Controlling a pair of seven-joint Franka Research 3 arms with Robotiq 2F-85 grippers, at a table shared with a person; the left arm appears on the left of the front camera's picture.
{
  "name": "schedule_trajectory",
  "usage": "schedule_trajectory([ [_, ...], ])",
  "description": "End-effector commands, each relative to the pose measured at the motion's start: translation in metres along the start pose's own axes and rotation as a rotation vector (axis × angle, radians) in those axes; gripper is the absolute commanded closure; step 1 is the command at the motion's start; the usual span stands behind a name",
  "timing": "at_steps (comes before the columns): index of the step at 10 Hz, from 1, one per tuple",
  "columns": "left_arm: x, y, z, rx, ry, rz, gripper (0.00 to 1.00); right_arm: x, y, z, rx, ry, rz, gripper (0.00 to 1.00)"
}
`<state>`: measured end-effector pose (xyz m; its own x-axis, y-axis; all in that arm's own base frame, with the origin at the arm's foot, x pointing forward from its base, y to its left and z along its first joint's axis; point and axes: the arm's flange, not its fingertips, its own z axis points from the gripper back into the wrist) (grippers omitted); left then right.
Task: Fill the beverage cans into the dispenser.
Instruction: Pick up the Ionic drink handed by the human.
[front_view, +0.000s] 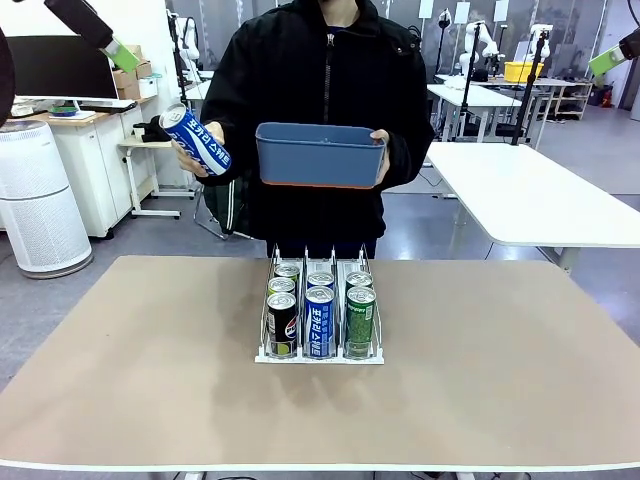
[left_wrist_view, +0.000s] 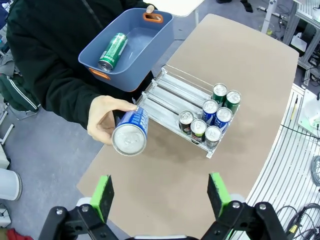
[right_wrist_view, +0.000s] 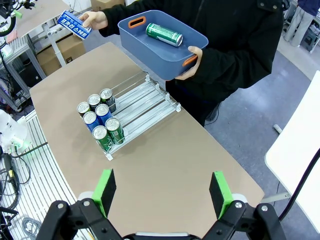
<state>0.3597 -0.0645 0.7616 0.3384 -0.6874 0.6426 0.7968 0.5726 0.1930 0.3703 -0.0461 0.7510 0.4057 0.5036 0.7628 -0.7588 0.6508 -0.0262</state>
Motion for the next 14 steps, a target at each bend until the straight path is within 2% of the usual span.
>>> schedule_trajectory([
  [1,0.001,0.016,-0.021,0.024,0.032,0.005,0.00,0.001,0.001,-0.001,0.013,-0.003,-0.005,0.00],
  [4,-0.004,0.032,-0.053,0.022,0.055,-0.034,0.00,0.001,0.001,-0.001,0.013,-0.003,-0.005,0.00],
  [7,-0.012,0.044,-0.076,0.011,0.018,-0.087,0.00,0.001,0.001,-0.001,0.013,-0.003,-0.005,0.00],
  [12,-0.014,0.052,-0.092,-0.097,-0.040,-0.023,0.00,0.001,0.001,-0.001,0.013,-0.003,-0.005,0.00],
  [14,-0.016,0.053,-0.100,-0.088,-0.017,-0.008,0.00,0.001,0.001,-0.001,0.013,-0.003,-0.005,0.00],
])
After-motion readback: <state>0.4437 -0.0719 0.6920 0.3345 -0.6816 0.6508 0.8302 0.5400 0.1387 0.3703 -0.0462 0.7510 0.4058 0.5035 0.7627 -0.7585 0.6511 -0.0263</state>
